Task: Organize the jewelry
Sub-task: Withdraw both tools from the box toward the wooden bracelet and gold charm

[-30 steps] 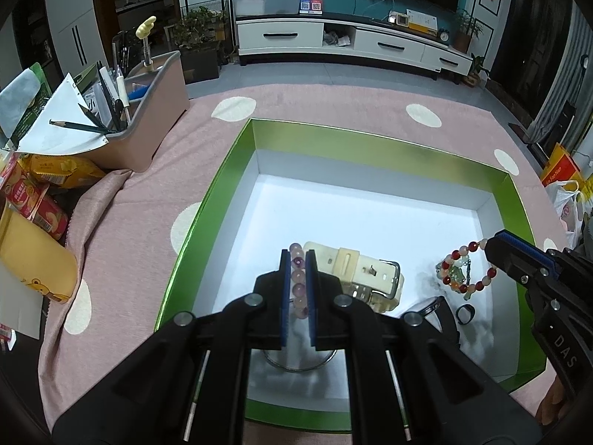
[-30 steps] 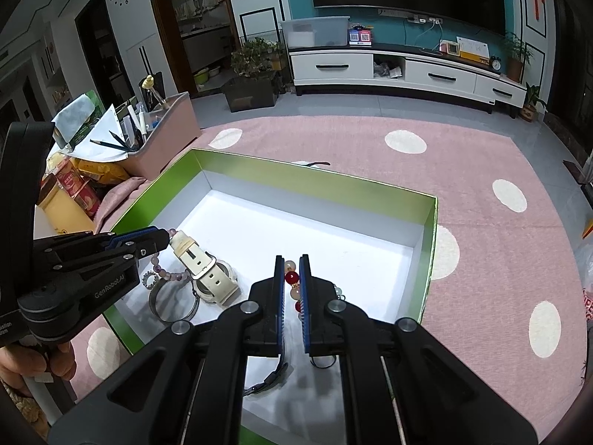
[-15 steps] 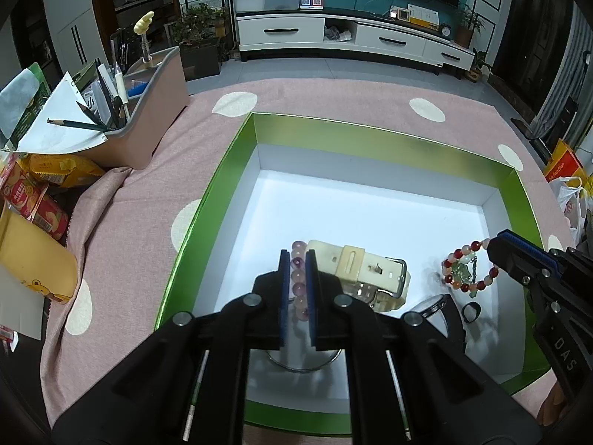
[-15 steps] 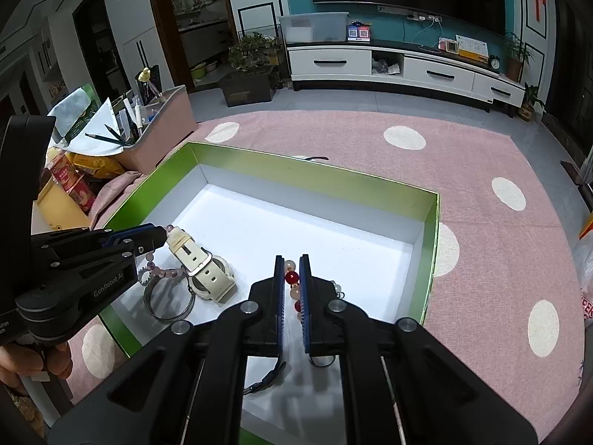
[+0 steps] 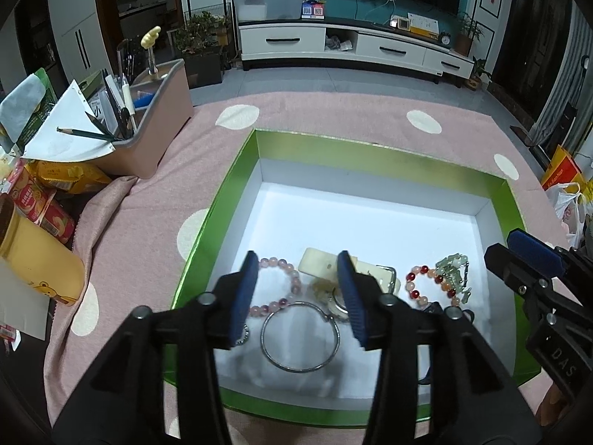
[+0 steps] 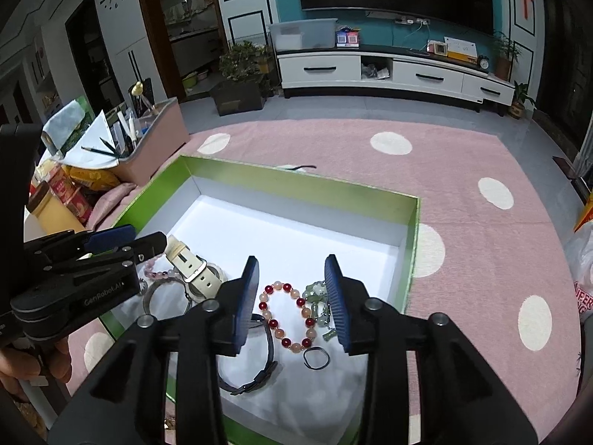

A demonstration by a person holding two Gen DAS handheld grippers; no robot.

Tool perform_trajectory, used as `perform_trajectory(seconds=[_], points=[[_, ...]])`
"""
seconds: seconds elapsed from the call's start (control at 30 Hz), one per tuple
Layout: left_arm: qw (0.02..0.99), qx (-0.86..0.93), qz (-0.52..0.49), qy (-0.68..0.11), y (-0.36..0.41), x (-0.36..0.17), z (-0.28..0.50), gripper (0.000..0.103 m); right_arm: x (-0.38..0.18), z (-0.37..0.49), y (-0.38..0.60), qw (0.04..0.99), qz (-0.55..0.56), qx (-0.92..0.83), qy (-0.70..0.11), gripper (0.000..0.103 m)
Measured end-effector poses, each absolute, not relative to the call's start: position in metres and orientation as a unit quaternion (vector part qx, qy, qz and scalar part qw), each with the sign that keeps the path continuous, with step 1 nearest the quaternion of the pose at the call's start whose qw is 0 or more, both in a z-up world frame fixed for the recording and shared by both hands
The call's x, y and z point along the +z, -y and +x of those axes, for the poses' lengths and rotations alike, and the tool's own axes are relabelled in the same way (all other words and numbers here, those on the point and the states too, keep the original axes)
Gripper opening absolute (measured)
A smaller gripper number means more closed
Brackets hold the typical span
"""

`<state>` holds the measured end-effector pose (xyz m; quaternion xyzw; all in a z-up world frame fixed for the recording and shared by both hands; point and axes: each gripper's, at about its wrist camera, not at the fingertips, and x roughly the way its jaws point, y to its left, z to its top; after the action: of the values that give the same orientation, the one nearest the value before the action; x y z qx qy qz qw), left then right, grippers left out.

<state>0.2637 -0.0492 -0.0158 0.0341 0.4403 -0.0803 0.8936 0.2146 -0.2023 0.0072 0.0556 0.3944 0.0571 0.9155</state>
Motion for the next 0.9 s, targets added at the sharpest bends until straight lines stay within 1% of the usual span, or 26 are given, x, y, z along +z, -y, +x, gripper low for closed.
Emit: perform_trajectory(seconds=[0.03,0.07,0.1,0.13,0.2,0.23,0.3,0.33,0.37,0.47,0.5,0.53,0.57,0.6,0.67,0.9], points=[[0.894,-0.079,0.034,-0.439,0.049,-0.014,0.263,0.051,0.009,0.213,0.203,0.917,0.057,0.056,-0.392,0.037],[0.896,-0.077,0.034,-0.436,0.049,-0.012,0.262,0.057,0.011,0.211,0.205,0.918,0.057,0.054,-0.389,0.037],[0.897,-0.077,0.033,-0.434,0.048,-0.010,0.260,0.059,0.014,0.209,0.205,0.919,0.058,0.051,-0.386,0.038],[0.898,-0.076,0.031,-0.431,0.047,-0.007,0.258,0.059,0.015,0.207,0.206,0.920,0.059,0.051,-0.383,0.041],[0.901,-0.074,0.028,-0.427,0.045,-0.002,0.254,0.066,0.022,0.200,0.209,0.924,0.062,0.046,-0.374,0.051],[0.903,-0.074,0.025,-0.423,0.043,0.001,0.251,0.068,0.025,0.196,0.210,0.927,0.062,0.041,-0.369,0.056],[0.905,-0.075,0.020,-0.419,0.040,0.006,0.247,0.075,0.030,0.187,0.212,0.931,0.064,0.035,-0.358,0.057],[0.906,-0.075,0.018,-0.416,0.038,0.010,0.243,0.077,0.033,0.184,0.213,0.932,0.065,0.035,-0.355,0.062],[0.907,-0.075,0.017,-0.415,0.037,0.012,0.240,0.079,0.035,0.178,0.214,0.933,0.068,0.033,-0.352,0.069],[0.909,-0.074,0.011,-0.411,0.032,0.018,0.229,0.088,0.040,0.165,0.214,0.936,0.065,0.030,-0.346,0.074],[0.909,-0.075,0.008,-0.410,0.031,0.020,0.224,0.089,0.041,0.161,0.214,0.936,0.064,0.029,-0.346,0.076],[0.909,-0.077,0.005,-0.410,0.028,0.022,0.220,0.089,0.043,0.157,0.213,0.936,0.063,0.029,-0.345,0.079],[0.909,-0.078,0.002,-0.410,0.027,0.024,0.216,0.094,0.044,0.151,0.213,0.936,0.065,0.028,-0.344,0.083],[0.909,-0.078,-0.003,-0.410,0.024,0.025,0.211,0.097,0.046,0.146,0.214,0.936,0.067,0.029,-0.343,0.085],[0.909,-0.080,-0.009,-0.409,0.022,0.028,0.203,0.100,0.047,0.138,0.213,0.935,0.068,0.032,-0.348,0.088],[0.902,-0.094,-0.023,-0.421,0.014,0.026,0.172,0.101,0.050,0.103,0.212,0.931,0.079,0.041,-0.354,0.090]])
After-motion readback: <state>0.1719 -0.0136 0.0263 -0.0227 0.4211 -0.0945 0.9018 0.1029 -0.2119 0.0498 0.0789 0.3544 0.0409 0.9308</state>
